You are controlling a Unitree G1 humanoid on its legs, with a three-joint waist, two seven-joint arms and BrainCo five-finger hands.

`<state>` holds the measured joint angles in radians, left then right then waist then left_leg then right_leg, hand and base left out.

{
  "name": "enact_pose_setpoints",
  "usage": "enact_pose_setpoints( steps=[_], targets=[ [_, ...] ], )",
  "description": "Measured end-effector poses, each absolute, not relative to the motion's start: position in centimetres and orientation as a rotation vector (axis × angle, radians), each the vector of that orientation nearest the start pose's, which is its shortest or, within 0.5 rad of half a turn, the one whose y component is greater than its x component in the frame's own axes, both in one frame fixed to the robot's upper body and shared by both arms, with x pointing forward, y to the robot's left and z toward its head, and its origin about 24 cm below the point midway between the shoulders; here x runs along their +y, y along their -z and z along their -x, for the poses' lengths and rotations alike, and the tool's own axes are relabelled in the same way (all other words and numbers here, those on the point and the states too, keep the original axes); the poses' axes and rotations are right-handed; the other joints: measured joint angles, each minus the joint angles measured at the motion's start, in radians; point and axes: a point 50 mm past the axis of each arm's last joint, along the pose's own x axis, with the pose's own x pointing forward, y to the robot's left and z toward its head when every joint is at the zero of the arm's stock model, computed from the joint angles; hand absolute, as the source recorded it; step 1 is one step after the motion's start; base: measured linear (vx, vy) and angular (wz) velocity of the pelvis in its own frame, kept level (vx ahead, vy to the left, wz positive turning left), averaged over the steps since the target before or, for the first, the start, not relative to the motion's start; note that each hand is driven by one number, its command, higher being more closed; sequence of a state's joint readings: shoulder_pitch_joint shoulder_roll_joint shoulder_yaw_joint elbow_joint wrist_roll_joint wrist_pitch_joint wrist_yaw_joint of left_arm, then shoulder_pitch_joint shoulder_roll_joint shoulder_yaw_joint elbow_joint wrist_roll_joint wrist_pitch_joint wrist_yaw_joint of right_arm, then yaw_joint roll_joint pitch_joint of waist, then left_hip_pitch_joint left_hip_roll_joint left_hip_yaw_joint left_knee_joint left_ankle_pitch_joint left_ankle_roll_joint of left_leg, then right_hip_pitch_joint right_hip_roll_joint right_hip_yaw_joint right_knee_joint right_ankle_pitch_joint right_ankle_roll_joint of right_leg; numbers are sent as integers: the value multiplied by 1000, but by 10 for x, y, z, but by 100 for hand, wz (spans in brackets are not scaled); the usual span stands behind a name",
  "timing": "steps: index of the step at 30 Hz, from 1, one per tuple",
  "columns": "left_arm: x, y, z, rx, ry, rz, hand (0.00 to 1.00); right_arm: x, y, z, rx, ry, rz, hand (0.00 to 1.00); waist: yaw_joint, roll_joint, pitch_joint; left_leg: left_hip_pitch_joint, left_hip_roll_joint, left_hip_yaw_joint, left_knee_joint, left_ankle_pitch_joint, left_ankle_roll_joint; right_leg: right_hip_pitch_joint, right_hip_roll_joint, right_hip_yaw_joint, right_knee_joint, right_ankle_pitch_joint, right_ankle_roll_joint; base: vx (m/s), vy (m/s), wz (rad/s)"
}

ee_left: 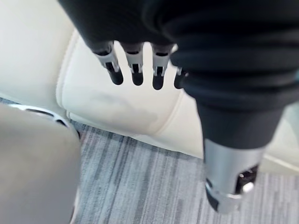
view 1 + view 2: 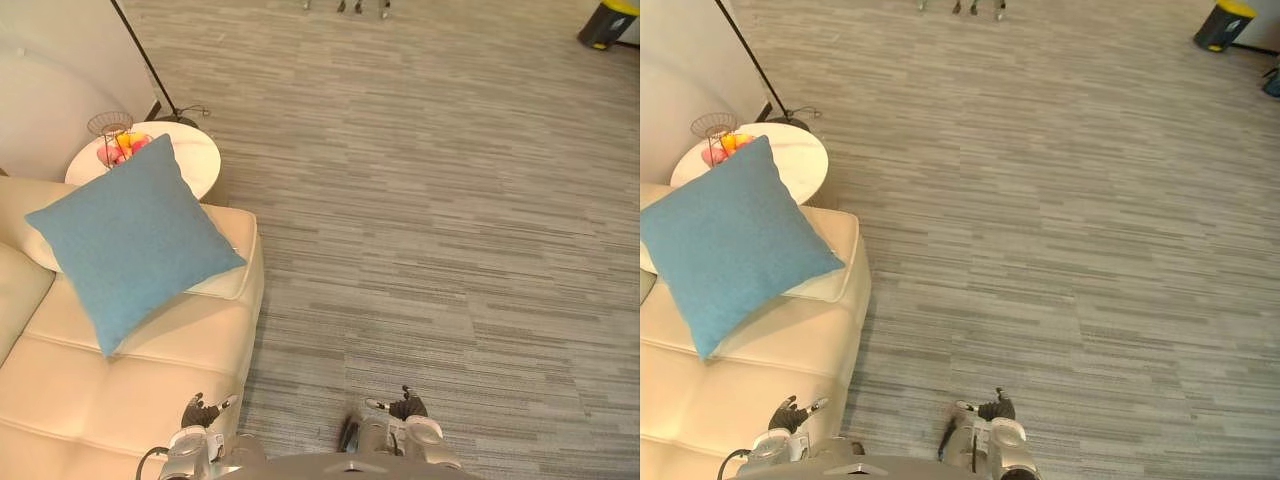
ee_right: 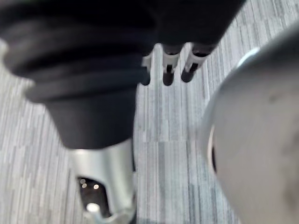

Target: Pick up cushions and gather them together orderly.

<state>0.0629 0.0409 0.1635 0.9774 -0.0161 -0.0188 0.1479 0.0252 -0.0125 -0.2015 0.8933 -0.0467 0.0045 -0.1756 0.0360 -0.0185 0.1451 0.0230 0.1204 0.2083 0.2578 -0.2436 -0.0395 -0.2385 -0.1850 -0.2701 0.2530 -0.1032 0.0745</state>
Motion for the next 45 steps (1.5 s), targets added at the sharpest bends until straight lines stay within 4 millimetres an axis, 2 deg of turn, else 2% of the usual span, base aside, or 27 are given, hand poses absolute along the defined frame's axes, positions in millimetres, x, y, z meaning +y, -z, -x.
enact_pose_setpoints(
  steps=[1,2,6,8,9,11,12,14,15,16,17,18,20,22,23,25,26,27,29,30,33,36,37,38,39,41,45],
  targets=[
    [199,152,-115,1017,-335,-22,0,-195,141,-139,938,347,47,0,-4,-12,0,12,-1,-22,0,-9,-24,3,0,25,-49,110,12,217,-279,51],
    [197,153,-115,1026,-333,-20,0,-201,143,-133,959,358,58,0,-6,0,3,37,16,-53,-6,-16,-47,31,24,21,-36,145,5,254,-335,29],
    [182,158,-110,1053,-311,13,0,-220,140,-133,954,384,104,0,-1,54,-17,59,60,-123,-14,2,-70,1,49,-6,111,-20,-23,197,-272,19],
    [184,156,-112,1036,-347,43,0,-218,141,-131,956,384,99,0,-6,44,-8,-64,91,-178,261,15,-77,55,54,-55,110,-55,-33,167,-239,61],
    [186,153,-117,1005,-362,54,0,-215,142,-129,963,374,97,0,9,49,2,-168,130,-185,485,88,-69,113,75,-78,95,-74,-46,114,-164,34],
    [187,150,-119,982,-365,55,0,-211,144,-127,972,363,95,0,28,58,2,-224,160,-171,613,111,-54,164,98,-91,58,-79,-53,186,-122,15],
    [187,149,-121,973,-362,56,0,-206,143,-131,963,359,80,0,31,56,2,-264,162,-118,643,76,-48,200,102,-96,19,-79,-53,270,-42,8],
    [185,149,-122,968,-361,61,0,-206,144,-129,966,370,67,0,40,56,3,-286,156,-25,579,41,-46,223,97,-99,-17,-71,-47,206,37,7],
    [185,149,-123,968,-360,61,0,-208,144,-127,971,381,65,0,41,59,2,-282,141,79,400,53,-26,239,83,-126,-34,-57,-35,184,91,19],
    [184,149,-122,970,-359,63,0,-210,144,-125,973,388,66,0,40,66,-3,-281,140,126,323,91,-13,241,82,-136,-36,-58,-27,245,125,44],
    [183,150,-120,981,-359,63,0,-214,145,-122,979,413,57,0,36,72,-10,-268,138,216,237,85,20,246,79,-154,-38,-58,1,242,116,67],
    [183,150,-120,982,-359,63,0,-212,146,-121,985,425,43,0,35,52,-14,-246,107,252,172,91,34,246,61,-163,-55,-51,13,243,116,66],
    [192,148,-124,958,-386,59,0,-206,147,-121,990,429,14,0,59,16,-14,-231,48,254,95,115,52,264,51,-162,-130,-12,28,305,99,40],
    [192,149,-122,973,-385,58,0,-205,147,-123,987,424,14,0,59,13,-14,-194,13,245,71,112,58,306,35,-148,-154,4,35,279,110,23],
    [191,152,-117,992,-388,63,0,-206,147,-123,991,423,19,0,60,13,-13,-147,-10,243,43,98,68,308,6,-136,-77,-8,44,258,168,15],
    [189,155,-112,1018,-390,75,0,-206,147,-124,994,414,27,0,52,30,-17,-105,-25,222,9,84,65,256,-34,-120,122,-25,46,137,116,28],
    [189,156,-110,1029,-381,66,0,-206,146,-127,980,400,40,0,38,29,-17,-81,-36,195,1,71,68,209,-76,-112,288,-21,46,165,24,88],
    [193,155,-111,1026,-374,46,0,-202,145,-130,970,383,42,0,24,11,-13,-50,-62,150,2,59,78,154,-128,-74,476,-24,41,189,-16,107],
    [201,153,-111,1022,-380,24,0,-195,146,-128,977,359,36,0,21,-13,-12,-28,-67,85,-5,50,76,118,-112,-47,529,-105,25,216,-82,113],
    [201,153,-111,1019,-381,23,0,-192,146,-129,974,344,42,0,19,-16,-13,-13,-65,46,-25,54,68,94,-84,-45,487,-141,20,207,-140,105],
    [197,153,-112,1019,-376,31,0,-195,144,-132,959,346,47,0,17,-4,-8,0,-46,-53,-53,46,51,35,0,20,315,-160,14,170,-159,87],
    [195,153,-117,1011,-376,34,0,-198,144,-130,958,362,44,0,15,1,-1,9,-21,-167,-51,25,7,16,67,157,72,-64,19,248,-304,120],
    [196,153,-115,1013,-393,39,0,-196,144,-127,955,366,35,0,16,-12,1,11,-26,-228,-30,1,-32,38,64,212,-8,50,36,242,-333,132],
    [193,155,-112,1028,-398,51,0,-199,144,-124,959,377,31,0,9,-10,1,15,-11,-279,-14,-8,-47,61,79,182,17,62,16,359,-472,133],
    [187,155,-112,1027,-403,72,0,-204,142,-127,947,386,41,0,22,17,-8,11,1,-299,-21,1,-45,56,85,155,54,20,3,237,-305,85],
    [181,155,-113,1020,-410,101,0,-208,139,-132,922,399,41,0,25,39,-10,8,4,-350,-44,22,-60,36,66,89,161,-56,-8,291,-340,98],
    [182,153,-114,1002,-437,125,0,-205,139,-131,923,403,24,0,18,44,-10,-40,33,-364,-36,86,-89,115,49,-47,162,-101,-18,292,-206,137]
  ],
)
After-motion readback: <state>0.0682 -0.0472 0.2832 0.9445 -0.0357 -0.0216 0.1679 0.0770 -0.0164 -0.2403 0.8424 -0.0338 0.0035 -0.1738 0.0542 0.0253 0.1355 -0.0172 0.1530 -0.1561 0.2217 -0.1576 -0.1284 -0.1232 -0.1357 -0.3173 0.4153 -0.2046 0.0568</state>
